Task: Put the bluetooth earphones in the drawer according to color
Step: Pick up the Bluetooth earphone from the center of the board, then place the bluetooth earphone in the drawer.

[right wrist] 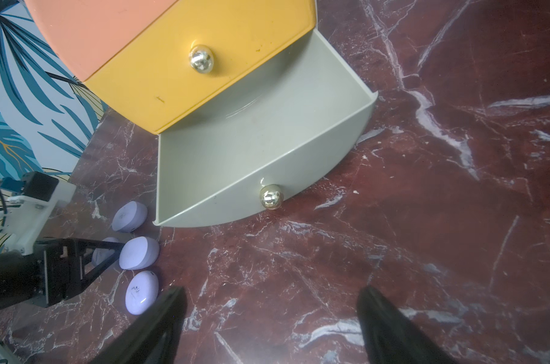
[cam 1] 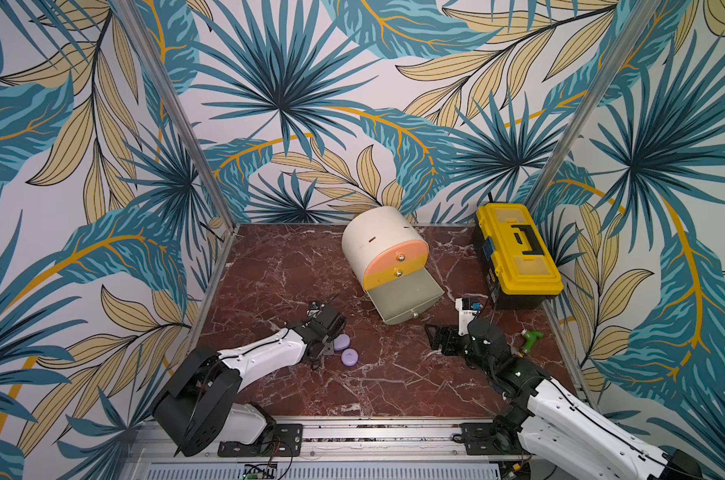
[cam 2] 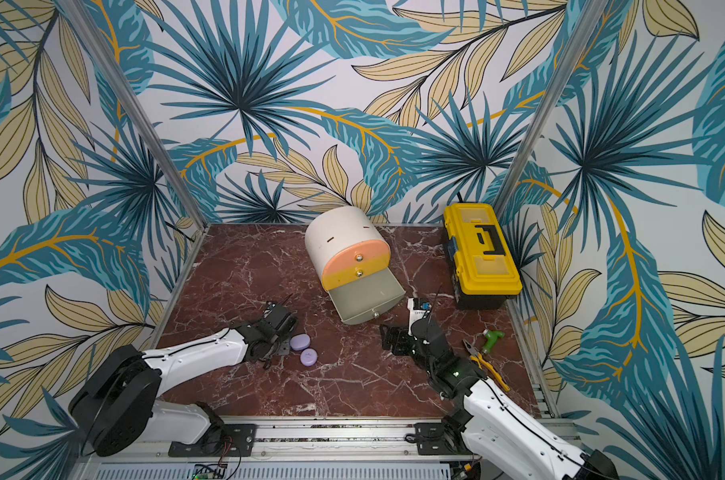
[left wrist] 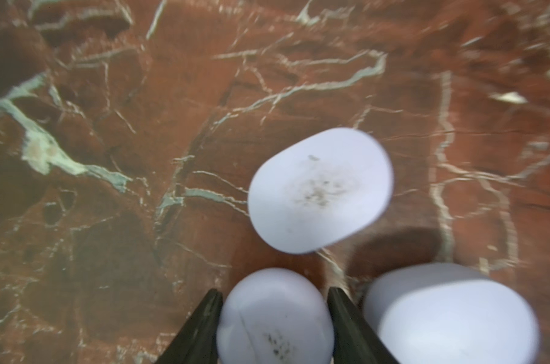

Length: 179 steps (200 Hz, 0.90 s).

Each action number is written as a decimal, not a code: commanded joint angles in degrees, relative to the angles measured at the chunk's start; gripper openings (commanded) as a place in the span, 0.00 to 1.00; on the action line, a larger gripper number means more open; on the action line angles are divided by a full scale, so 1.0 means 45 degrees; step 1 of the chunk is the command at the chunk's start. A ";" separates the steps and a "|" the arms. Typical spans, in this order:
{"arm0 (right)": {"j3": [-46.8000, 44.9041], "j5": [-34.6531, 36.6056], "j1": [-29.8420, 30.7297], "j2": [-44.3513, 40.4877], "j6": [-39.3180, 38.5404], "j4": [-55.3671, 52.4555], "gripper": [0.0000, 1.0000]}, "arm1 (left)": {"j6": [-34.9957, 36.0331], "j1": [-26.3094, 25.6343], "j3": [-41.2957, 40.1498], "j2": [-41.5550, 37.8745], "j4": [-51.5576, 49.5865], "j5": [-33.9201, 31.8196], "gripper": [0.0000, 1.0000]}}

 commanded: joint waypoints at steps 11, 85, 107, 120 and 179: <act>-0.0346 0.0477 0.0037 -0.0427 0.0110 -0.0443 0.90 | 0.0499 -0.0687 0.2017 -0.0826 -0.1244 -0.0249 0.40; -0.0300 0.2377 0.0044 -0.1595 0.0549 -0.2352 0.99 | 0.2128 -0.2429 0.7421 0.1493 -0.1898 -0.0108 0.39; -0.0277 0.2539 0.0032 -0.1671 0.0638 -0.2602 0.99 | 0.2750 -0.2799 0.9275 0.3146 -0.1903 0.0139 0.39; -0.0259 0.2589 0.0036 -0.1732 0.0656 -0.2736 0.99 | 0.3141 -0.3005 1.0293 0.4180 -0.1903 0.0297 0.39; -0.0239 0.2780 0.0039 -0.2328 0.0672 -0.3368 0.99 | 0.3731 -0.3115 1.3789 0.8045 -0.2148 0.1391 0.39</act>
